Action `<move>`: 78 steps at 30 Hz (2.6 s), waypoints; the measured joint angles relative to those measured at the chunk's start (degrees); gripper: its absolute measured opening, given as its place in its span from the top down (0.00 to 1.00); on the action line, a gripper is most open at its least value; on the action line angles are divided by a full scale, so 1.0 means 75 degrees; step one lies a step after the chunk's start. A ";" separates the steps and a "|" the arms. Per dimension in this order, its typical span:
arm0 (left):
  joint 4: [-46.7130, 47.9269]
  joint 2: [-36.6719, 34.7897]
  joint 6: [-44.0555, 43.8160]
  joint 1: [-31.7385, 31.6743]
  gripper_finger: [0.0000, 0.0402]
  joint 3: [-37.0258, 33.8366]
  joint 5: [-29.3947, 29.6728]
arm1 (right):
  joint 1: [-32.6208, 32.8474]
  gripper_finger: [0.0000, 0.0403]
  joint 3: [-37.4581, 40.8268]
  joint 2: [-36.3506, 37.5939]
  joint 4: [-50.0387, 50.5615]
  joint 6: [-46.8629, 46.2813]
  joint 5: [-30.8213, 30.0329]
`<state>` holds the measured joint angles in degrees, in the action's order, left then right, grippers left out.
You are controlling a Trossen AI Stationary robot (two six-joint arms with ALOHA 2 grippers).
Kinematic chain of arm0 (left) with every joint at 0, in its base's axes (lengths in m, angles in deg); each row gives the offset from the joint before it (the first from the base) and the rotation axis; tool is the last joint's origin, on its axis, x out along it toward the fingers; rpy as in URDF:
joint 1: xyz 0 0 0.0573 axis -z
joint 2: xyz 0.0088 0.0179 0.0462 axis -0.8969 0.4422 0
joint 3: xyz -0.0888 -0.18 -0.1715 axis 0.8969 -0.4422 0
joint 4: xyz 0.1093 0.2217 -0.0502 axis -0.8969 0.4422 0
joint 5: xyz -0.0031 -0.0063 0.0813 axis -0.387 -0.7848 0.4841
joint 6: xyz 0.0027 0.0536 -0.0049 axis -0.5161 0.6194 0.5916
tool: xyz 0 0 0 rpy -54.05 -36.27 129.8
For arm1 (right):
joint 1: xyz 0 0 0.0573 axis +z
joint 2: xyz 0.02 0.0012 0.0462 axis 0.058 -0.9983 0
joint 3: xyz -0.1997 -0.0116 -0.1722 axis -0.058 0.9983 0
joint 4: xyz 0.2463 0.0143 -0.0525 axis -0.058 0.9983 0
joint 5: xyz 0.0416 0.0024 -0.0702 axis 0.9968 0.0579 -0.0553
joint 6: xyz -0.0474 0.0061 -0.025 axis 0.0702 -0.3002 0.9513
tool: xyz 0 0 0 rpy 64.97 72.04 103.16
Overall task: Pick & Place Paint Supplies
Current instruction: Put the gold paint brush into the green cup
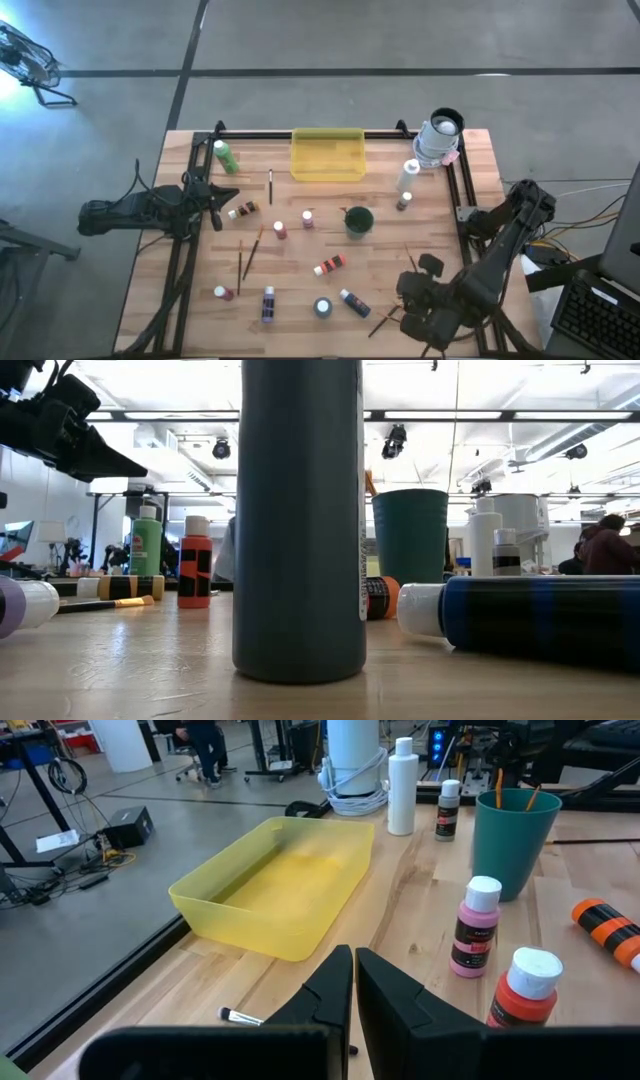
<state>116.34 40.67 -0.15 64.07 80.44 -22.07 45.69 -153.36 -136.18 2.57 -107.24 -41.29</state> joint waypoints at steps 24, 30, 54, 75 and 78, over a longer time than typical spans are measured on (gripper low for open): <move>0.0000 -0.0002 0.0000 -0.0001 0.94 0.0000 0.0000 | -0.0321 0.55 0.2568 -0.0268 -0.3391 -0.0125 0.1012; 0.0000 -0.0002 0.0000 -0.0002 0.94 0.0003 0.0000 | -0.0348 0.59 0.3205 -0.0268 -0.4218 -0.0260 0.1041; 0.0003 -0.0002 -0.0002 -0.0001 0.94 0.0000 0.0000 | -0.0708 0.71 0.4698 -0.0300 -0.5869 -0.0413 0.1366; 0.0000 -0.0002 -0.0002 -0.0001 0.94 0.0000 0.0000 | -0.0746 0.97 0.5120 -0.0286 -0.6331 -0.0608 0.1386; 0.0000 -0.0002 0.0000 -0.0002 0.94 0.0000 0.0000 | -0.0746 0.97 0.5120 -0.0286 -0.6333 -0.0618 0.1400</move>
<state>116.34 40.66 -0.15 64.05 80.44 -22.07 40.10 -114.96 -138.33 -44.93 -111.88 -30.79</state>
